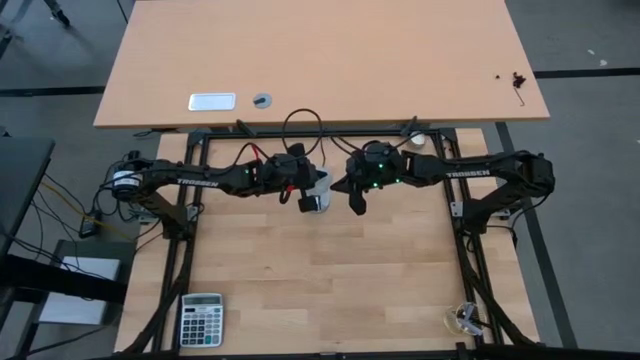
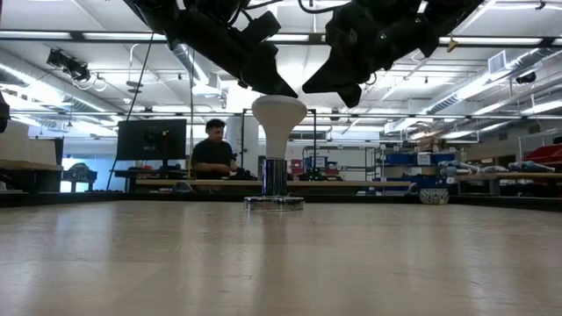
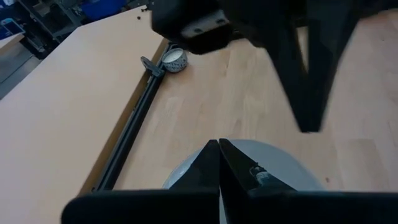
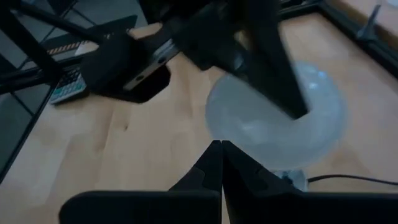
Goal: Screw lightbulb
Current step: Insert the lightbulb into the silver lamp socket
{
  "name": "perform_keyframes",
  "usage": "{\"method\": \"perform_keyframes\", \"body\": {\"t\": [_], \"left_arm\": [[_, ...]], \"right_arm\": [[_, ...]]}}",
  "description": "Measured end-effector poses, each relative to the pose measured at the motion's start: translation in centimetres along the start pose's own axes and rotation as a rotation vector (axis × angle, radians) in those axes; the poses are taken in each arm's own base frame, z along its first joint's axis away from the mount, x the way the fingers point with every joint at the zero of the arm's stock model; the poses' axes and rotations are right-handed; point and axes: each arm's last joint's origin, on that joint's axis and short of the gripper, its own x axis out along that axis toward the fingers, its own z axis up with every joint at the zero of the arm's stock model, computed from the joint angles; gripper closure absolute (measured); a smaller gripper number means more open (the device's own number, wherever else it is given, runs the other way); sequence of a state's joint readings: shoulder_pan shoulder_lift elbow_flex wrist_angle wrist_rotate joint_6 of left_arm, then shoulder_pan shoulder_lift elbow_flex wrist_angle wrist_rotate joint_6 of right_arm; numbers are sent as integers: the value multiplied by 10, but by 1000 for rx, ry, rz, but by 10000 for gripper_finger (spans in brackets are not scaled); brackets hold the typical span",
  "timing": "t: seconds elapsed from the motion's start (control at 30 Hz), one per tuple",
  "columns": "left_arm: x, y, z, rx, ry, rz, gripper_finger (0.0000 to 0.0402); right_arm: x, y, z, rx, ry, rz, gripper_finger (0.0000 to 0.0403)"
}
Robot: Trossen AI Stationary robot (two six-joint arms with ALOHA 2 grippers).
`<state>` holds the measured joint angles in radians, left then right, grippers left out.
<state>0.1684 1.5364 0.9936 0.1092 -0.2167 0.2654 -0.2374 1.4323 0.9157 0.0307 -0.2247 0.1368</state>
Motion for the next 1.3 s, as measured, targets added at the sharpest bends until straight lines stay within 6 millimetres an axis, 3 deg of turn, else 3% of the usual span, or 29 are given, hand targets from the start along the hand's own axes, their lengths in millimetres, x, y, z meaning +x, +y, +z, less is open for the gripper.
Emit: {"method": "perform_keyframes", "body": {"t": [0.57,1.0,1.17,1.3], "left_arm": [[-1,2,3,12,-14,54,402],[-38,15,25,-30,-111,4,402],[-49,11,14,-64,-110,-94,402],[-53,5,-2,-78,-99,-126,402]], "right_arm": [[-3,-4,3,-6,-24,-14,390],[-6,-11,10,-7,-85,-58,392],[-6,-12,11,-21,-86,-75,393],[-9,-10,24,-50,-97,-96,393]]}}
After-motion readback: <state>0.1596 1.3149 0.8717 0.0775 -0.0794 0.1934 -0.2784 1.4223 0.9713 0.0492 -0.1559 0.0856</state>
